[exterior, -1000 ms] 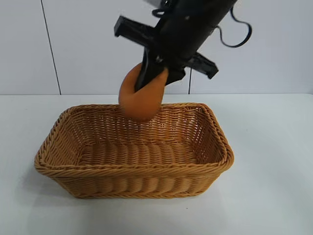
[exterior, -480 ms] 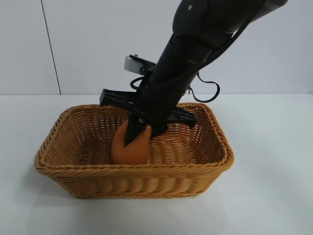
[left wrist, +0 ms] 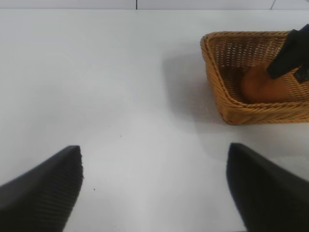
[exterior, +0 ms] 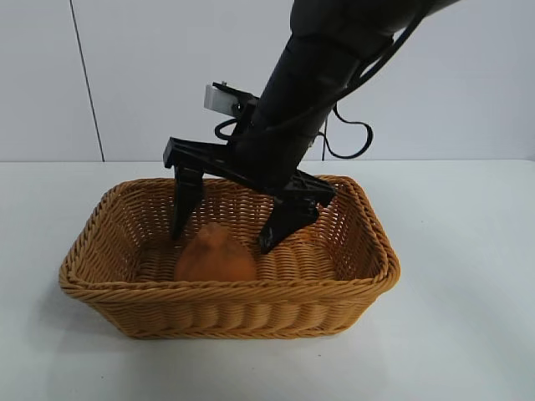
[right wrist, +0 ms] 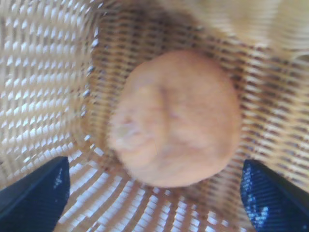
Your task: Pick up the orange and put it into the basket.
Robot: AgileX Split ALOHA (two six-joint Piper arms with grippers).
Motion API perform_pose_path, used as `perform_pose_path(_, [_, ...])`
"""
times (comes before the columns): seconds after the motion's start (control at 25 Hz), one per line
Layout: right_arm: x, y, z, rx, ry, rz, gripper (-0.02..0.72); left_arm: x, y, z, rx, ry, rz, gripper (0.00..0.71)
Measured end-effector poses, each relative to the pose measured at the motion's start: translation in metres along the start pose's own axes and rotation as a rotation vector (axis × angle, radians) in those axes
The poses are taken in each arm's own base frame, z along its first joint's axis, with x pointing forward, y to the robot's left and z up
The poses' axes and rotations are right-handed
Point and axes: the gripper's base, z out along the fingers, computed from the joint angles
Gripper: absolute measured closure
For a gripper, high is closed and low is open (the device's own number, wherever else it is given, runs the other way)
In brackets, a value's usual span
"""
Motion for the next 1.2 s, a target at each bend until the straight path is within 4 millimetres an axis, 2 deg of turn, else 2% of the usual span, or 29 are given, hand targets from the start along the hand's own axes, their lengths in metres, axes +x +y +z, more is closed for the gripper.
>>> perform_pose_path(0.2, [-0.017,-0.011,-0.034,0.138,-0.075,0.005,0.040,0.000,0.000,0.000,0.000,0.000,0.000,0.128])
perform_pose_path(0.32, [-0.021,-0.024,-0.041,0.154,-0.097,0.033,0.040,0.000,0.000,0.000,0.000,0.000,0.000,0.128])
perform_pose_path(0.4, [-0.023,-0.041,-0.045,0.164,-0.097,0.064,0.040,0.000,0.000,0.000,0.000,0.000,0.000,0.128])
perform_pose_path(0.56, [-0.026,-0.087,-0.054,0.191,-0.107,0.142,0.040,0.000,0.000,0.000,0.000,0.000,0.000,0.128])
perform_pose_path(0.68, [-0.024,-0.131,-0.063,0.215,-0.117,0.217,0.040,0.000,0.000,0.000,0.001,0.000,0.000,0.128])
perform_pose_path(0.8, [-0.016,-0.179,-0.074,0.248,-0.127,0.306,0.040,0.000,0.000,0.000,0.001,-0.001,0.000,0.128])
perform_pose_path(0.92, [-0.007,-0.217,-0.084,0.273,-0.132,0.379,0.040,0.000,0.000,0.000,0.001,-0.001,0.000,0.128])
perform_pose_path(1.08, [0.003,-0.245,-0.092,0.292,-0.137,0.438,0.040,0.000,0.000,0.000,0.001,-0.001,0.000,0.128])
perform_pose_path(1.2, [0.008,-0.248,-0.091,0.293,-0.124,0.432,0.040,0.000,0.000,0.000,0.001,-0.001,0.000,0.128])
